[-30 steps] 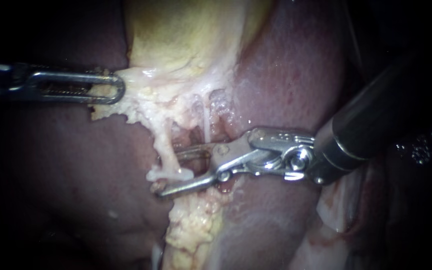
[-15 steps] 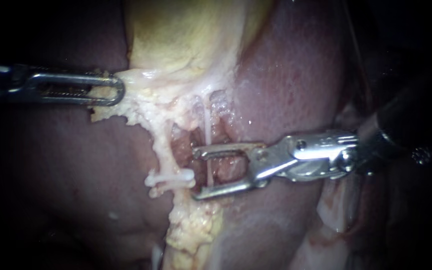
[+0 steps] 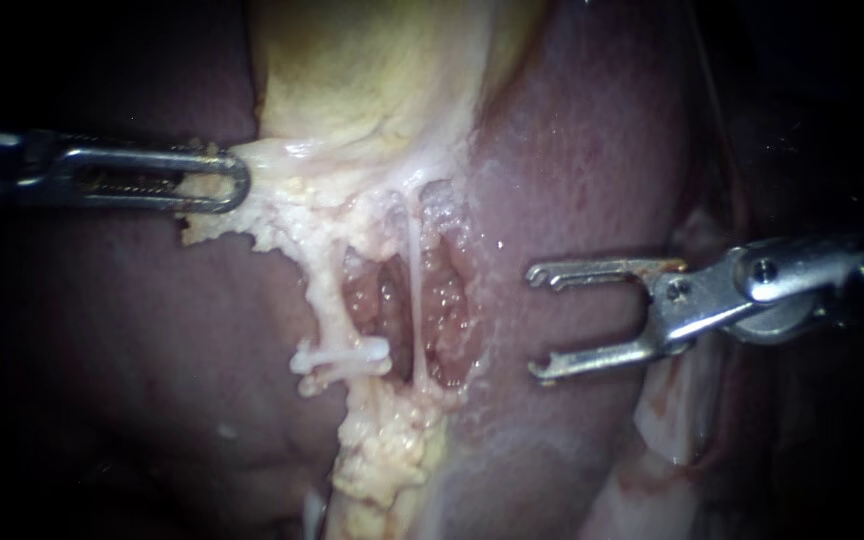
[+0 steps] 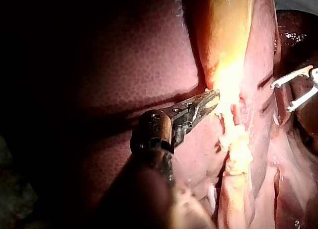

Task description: Going back second clip left tube

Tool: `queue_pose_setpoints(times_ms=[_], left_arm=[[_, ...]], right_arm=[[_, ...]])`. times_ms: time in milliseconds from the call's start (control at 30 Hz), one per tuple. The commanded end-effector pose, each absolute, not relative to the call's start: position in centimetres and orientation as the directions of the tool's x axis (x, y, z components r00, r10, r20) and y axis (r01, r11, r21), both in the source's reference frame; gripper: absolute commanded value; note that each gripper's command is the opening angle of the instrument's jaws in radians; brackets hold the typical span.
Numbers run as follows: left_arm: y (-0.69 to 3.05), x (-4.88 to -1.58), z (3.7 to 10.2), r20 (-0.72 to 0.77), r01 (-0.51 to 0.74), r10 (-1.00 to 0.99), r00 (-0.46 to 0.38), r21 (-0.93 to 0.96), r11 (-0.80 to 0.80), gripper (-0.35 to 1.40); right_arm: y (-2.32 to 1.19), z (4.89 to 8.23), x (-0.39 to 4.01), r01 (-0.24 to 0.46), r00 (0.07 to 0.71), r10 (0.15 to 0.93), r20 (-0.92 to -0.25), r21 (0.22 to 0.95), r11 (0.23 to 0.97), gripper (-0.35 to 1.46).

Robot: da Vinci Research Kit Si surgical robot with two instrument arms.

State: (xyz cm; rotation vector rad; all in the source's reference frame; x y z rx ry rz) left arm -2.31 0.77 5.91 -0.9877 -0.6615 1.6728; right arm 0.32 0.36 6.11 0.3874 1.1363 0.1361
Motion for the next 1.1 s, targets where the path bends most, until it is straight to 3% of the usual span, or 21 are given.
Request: queue_pose_setpoints(times_ms=[33,267,733,1100], left_arm=[[0.77,-2.31,5.91,-0.289,-0.496,0.949,-0.124,-0.811,-0.311,-0.35],[0.76,-2.37,5.97,-0.291,-0.499,0.949,-0.122,-0.808,-0.312,-0.35],[0.66,-2.78,6.32,-0.305,-0.483,0.942,-0.139,-0.809,-0.334,-0.35],[0.67,-2.8,6.32,-0.305,-0.477,0.941,-0.145,-0.812,-0.337,-0.35]], right_arm=[[0.37,6.11,0.32,0.083,0.424,0.3,-0.854,0.367,0.927,0.49],[0.36,6.11,0.31,0.083,0.425,0.302,-0.853,0.369,0.926,0.49],[0.36,6.11,0.27,0.09,0.423,0.301,-0.854,0.37,0.924,0.49],[0.34,6.1,0.27,0.099,0.421,0.301,-0.856,0.373,0.922,0.49]])
